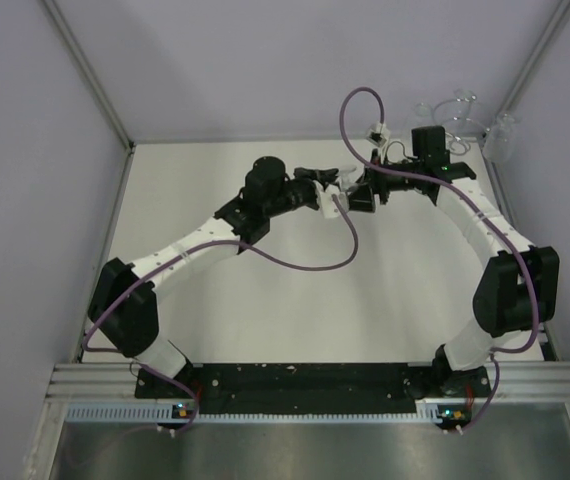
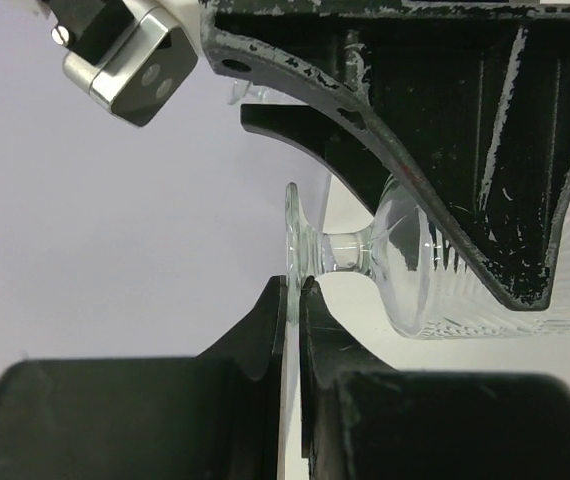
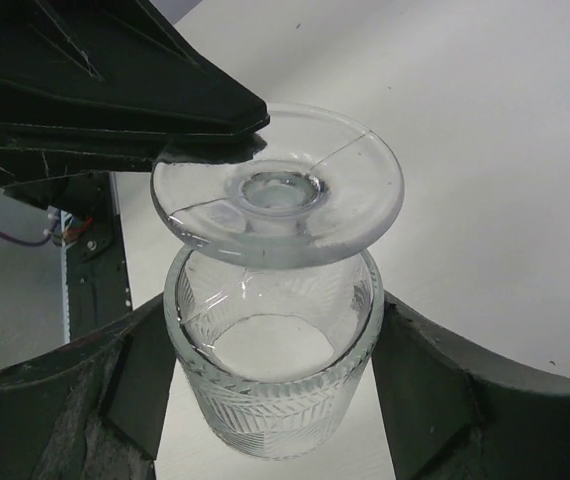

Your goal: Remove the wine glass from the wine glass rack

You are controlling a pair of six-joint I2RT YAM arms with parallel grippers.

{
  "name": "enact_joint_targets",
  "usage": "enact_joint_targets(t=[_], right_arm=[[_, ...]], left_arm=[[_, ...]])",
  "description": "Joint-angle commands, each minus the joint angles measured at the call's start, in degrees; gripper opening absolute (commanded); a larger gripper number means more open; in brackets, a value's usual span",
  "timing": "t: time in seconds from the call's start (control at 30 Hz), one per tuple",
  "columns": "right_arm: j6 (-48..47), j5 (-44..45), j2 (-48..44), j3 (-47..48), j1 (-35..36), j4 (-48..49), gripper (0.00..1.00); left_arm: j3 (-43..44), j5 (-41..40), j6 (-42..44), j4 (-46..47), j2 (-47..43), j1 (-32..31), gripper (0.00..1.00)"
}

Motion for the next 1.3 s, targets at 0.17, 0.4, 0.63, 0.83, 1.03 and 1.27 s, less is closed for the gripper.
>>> enact_joint_targets(t=[0.17, 0.4, 0.63, 0.83, 1.03, 1.27], right_arm=[[-0.56, 2.58, -4.88, 1.34, -0.32, 0.48, 0.99], [-14.92, 6.86, -10.84, -2.07, -1.91, 0.65, 0.94], [-33.26, 18.84, -14.64, -10.26, 2.40, 6.71, 0.77], [-32.99, 20.07, -10.34, -8.07, 6.09, 8.39, 0.64], [-34.32, 25.16, -5.68, -5.96, 11.19, 8.21, 0.56], [-28.79, 29.74, 1.35, 1.85, 13.65, 6.98, 0.22]], left_arm=[[-1.47, -5.92, -24.39, -5.84, -1.42, 2.78, 0.00], [-1.13, 9.32, -56.25, -12.53, 1.90, 13.30, 0.00], [-3.23, 25.61, -72.49, -4.63, 8.23, 19.21, 0.00], [-0.95, 37.75, -82.24, 2.66, 15.79, 22.38, 0.00], [-1.21, 42.07, -90.68, 10.83, 20.81, 24.49, 0.00], [0.72, 44.36, -95.79, 16.38, 24.59, 24.93, 0.00]])
